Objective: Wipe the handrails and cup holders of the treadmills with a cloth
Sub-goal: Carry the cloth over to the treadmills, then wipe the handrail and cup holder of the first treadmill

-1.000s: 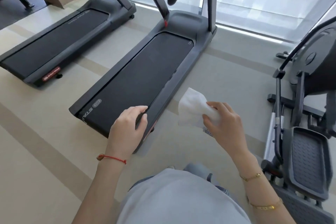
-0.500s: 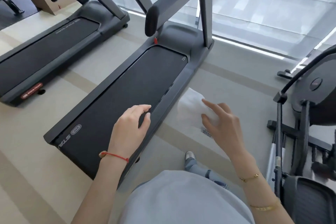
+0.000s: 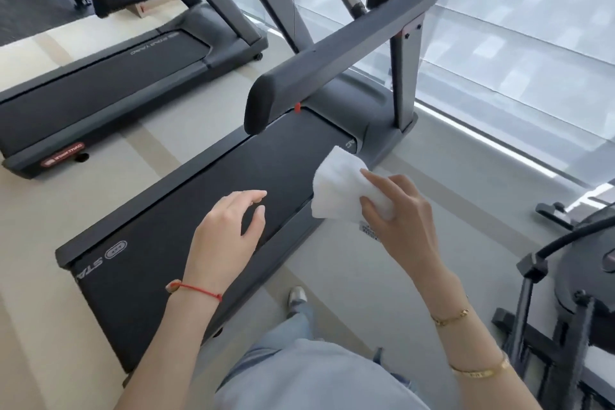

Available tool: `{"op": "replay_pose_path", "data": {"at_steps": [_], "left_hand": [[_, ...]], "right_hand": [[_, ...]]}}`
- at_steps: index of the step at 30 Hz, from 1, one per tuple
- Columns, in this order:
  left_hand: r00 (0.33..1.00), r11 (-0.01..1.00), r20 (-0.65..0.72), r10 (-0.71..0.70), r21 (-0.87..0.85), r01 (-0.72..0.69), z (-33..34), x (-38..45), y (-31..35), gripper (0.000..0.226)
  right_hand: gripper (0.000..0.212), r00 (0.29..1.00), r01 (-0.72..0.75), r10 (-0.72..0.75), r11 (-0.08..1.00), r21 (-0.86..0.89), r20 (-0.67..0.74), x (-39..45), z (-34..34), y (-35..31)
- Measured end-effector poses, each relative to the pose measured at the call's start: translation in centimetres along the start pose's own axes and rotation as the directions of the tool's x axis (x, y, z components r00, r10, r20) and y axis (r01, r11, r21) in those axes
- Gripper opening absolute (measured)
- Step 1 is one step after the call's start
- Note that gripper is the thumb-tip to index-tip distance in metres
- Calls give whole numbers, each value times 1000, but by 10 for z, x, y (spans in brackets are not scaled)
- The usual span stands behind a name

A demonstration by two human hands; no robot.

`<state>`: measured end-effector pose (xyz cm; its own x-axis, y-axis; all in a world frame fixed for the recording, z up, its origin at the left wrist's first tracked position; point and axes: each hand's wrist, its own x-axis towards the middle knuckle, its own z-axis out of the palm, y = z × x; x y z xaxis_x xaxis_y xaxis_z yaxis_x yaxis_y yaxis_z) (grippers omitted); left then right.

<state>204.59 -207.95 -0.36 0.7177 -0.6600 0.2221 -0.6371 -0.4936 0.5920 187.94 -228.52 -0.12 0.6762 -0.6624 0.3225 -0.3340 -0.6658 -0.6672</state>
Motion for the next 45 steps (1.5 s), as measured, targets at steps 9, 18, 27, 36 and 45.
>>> {"op": "replay_pose_path", "data": {"at_steps": [9, 18, 27, 36, 45], "left_hand": [[977, 997, -208, -36, 53, 48, 20, 136, -6, 28], [941, 986, -315, -125, 67, 154, 34, 239, -3, 29], [868, 927, -375, -325, 56, 371, 58, 260, 17, 28], [734, 848, -501, -458, 2, 530, 75, 257, 41, 26], [690, 846, -560, -458, -37, 532, 83, 257, 41, 23]], "right_hand": [[38, 974, 223, -222, 975, 16, -44, 166, 21, 23], [35, 892, 447, -445, 894, 12, -86, 318, 48, 30], [36, 669, 742, -671, 627, -239, 320, 393, 71, 51], [57, 313, 875, -699, 476, 91, 643, 424, 80, 24], [40, 500, 820, -760, 569, 54, 416, 409, 95, 57]]}}
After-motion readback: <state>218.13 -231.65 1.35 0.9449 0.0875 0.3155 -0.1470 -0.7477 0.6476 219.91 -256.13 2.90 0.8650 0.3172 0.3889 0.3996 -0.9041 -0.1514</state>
